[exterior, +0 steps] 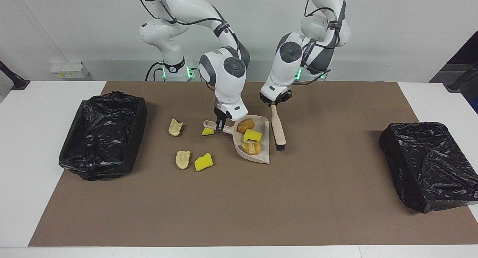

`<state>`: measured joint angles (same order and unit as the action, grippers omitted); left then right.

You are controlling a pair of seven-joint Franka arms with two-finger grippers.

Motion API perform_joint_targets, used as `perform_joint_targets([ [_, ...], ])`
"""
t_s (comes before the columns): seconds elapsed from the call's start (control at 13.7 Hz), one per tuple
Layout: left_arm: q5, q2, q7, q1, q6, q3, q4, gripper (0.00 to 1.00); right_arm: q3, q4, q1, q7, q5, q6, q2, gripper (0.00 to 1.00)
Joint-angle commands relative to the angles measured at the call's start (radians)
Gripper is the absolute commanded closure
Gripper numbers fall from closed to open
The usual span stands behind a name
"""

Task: Sweep and dump trash in bin
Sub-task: 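Sweep the scraps into the dustpan with the left gripper's brush, then carry the loaded dustpan to the black bin with the right gripper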

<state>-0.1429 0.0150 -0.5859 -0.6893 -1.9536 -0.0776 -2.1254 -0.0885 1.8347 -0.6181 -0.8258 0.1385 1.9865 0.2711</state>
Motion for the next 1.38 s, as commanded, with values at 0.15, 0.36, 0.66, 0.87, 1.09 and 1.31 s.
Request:
perform_joint_targets([
  [0.15,0.005,0.060,-0.025,0.011,0.064,0.005,-0.016,1.00,0.009,0.028,0.067,-0.047,-0.002,-0.014,-0.075,1.00],
  [0.36,0.005,0.086,-0.069,-0.002,0.076,0.010,-0.051,1.00,0.009,0.012,0.158,-0.159,-0.065,-0.098,-0.136,1.00],
  [0.66,0.003,0.157,-0.156,-0.084,0.055,0.021,-0.151,1.00,0.006,-0.031,0.311,-0.266,-0.066,-0.219,-0.210,1.00],
  [0.87,-0.004,0.163,-0.251,-0.179,0.035,0.022,-0.174,1.00,0.004,-0.066,0.463,-0.396,-0.066,-0.268,-0.253,1.00],
  [1.09,-0.010,0.172,-0.314,-0.252,-0.071,0.024,-0.247,1.00,0.003,-0.081,0.636,-0.604,-0.097,-0.282,-0.248,1.00],
  [1.31,-0.023,0.169,-0.380,-0.325,-0.126,0.024,-0.291,1.00,0.001,-0.112,0.786,-0.835,-0.079,-0.278,-0.237,1.00],
])
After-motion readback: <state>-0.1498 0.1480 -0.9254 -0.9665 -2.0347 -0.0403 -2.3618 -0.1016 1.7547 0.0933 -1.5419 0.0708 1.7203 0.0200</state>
